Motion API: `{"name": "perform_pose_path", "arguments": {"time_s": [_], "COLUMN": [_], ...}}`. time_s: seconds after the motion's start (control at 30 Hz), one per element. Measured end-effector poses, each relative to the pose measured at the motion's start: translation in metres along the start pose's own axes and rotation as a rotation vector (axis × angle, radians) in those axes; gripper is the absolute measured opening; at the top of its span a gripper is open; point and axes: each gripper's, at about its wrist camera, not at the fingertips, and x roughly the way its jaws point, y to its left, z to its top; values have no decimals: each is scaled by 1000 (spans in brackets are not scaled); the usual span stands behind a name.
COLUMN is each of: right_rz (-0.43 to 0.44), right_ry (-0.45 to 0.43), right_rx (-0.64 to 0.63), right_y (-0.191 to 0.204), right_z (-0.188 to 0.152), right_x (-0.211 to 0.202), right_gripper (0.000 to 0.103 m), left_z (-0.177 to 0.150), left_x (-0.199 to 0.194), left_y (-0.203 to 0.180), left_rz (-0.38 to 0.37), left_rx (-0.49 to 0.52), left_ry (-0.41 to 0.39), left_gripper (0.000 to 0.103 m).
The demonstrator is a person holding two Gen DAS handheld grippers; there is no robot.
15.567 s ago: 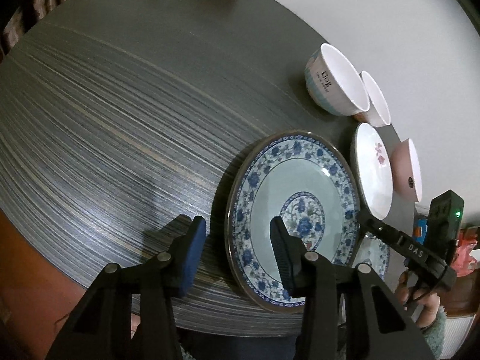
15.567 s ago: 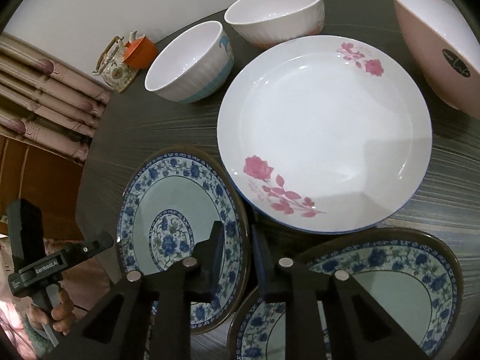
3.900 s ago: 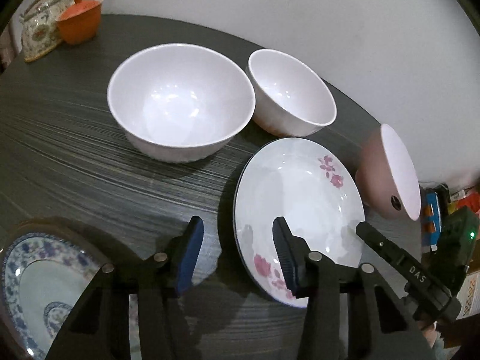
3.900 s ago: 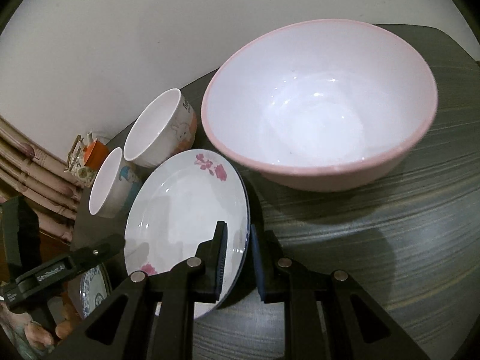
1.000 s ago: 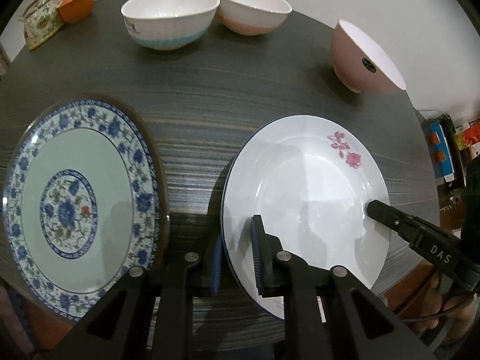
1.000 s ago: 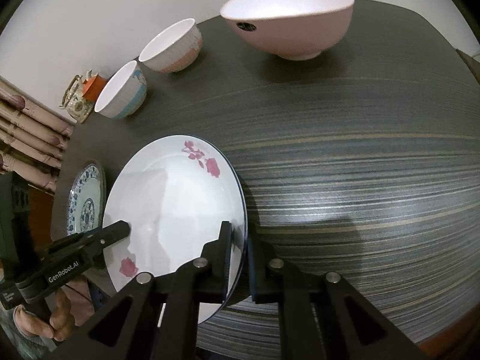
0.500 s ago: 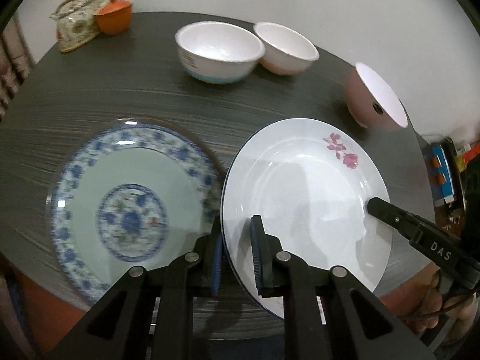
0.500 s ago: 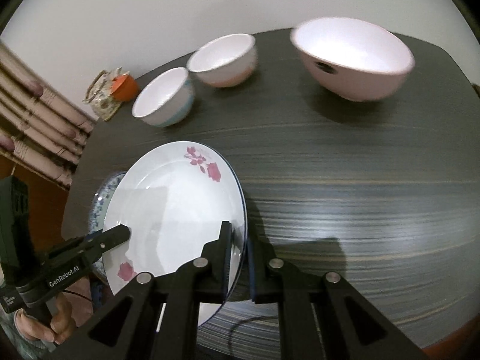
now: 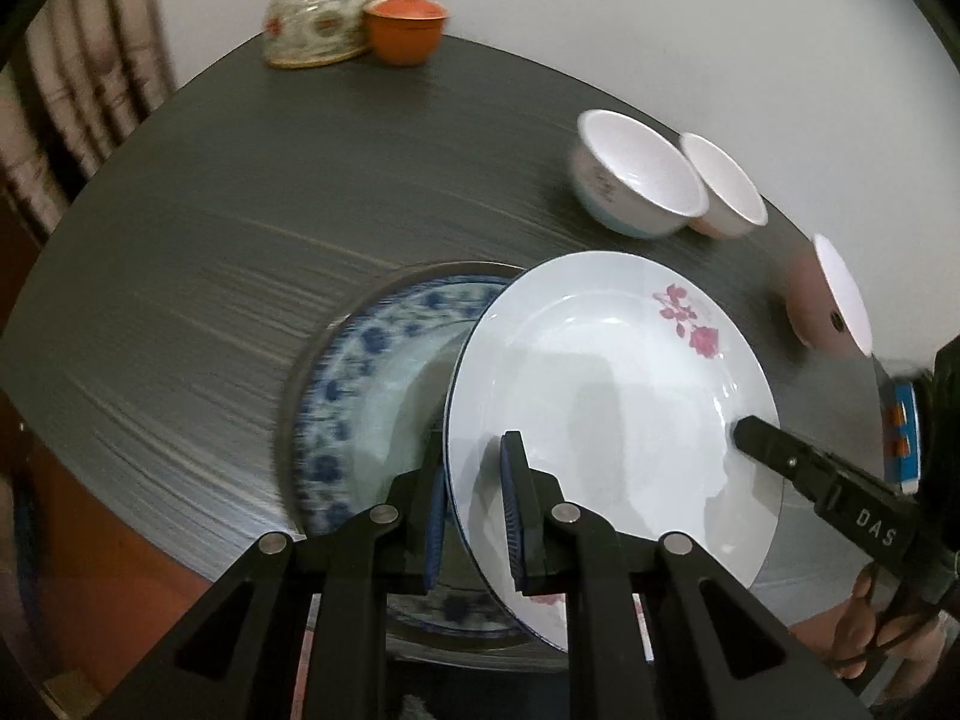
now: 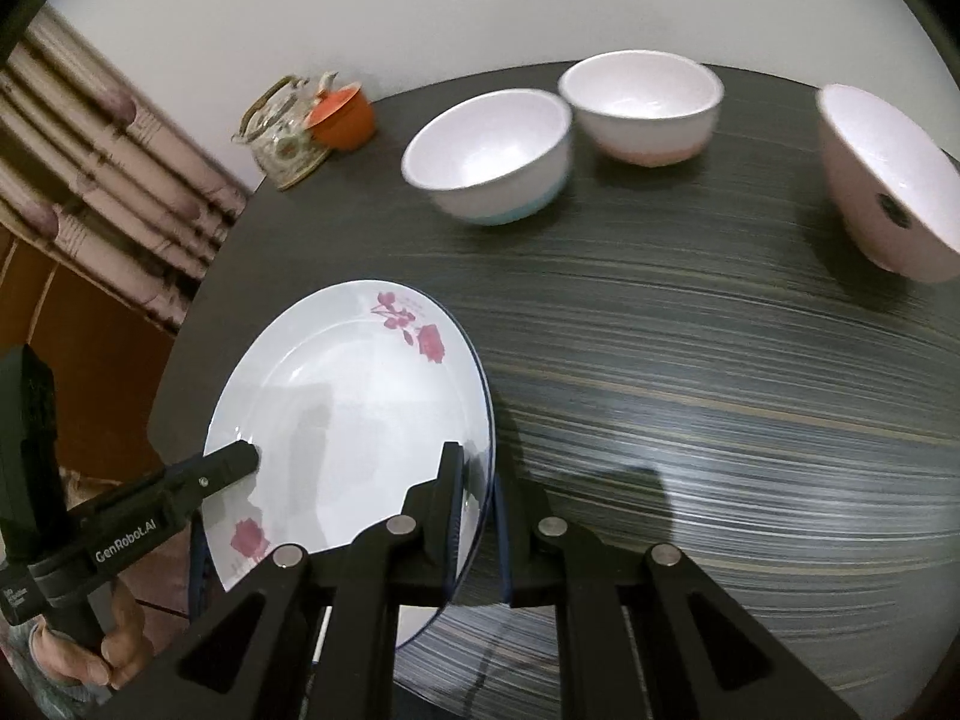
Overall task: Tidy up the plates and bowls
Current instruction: 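Lower the pink-flowered plate onto the blue-and-white plate stack with the left gripper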
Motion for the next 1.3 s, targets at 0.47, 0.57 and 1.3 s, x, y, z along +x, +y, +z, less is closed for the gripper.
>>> {"name": "perform_pose_path", "arguments": {"time_s": [0.47,0.57,1.3], "right_rz": [-9,-13,-9], "right_ry": [57,57,83], "right_rx": [-21,-20,13], "right_y": [29,27,30], "right_z": [-2,-4,-7], "right_x": [33,32,49], "right_gripper": [10,10,13], "left_z": [-9,-9,-7], "left_x": [4,5,9], "left_y": [40,43,58], "left_rz": [37,34,16], "left_rx": [-74,-77,-121], "left_ry": [11,17,33], "left_gripper": [14,14,16]}}
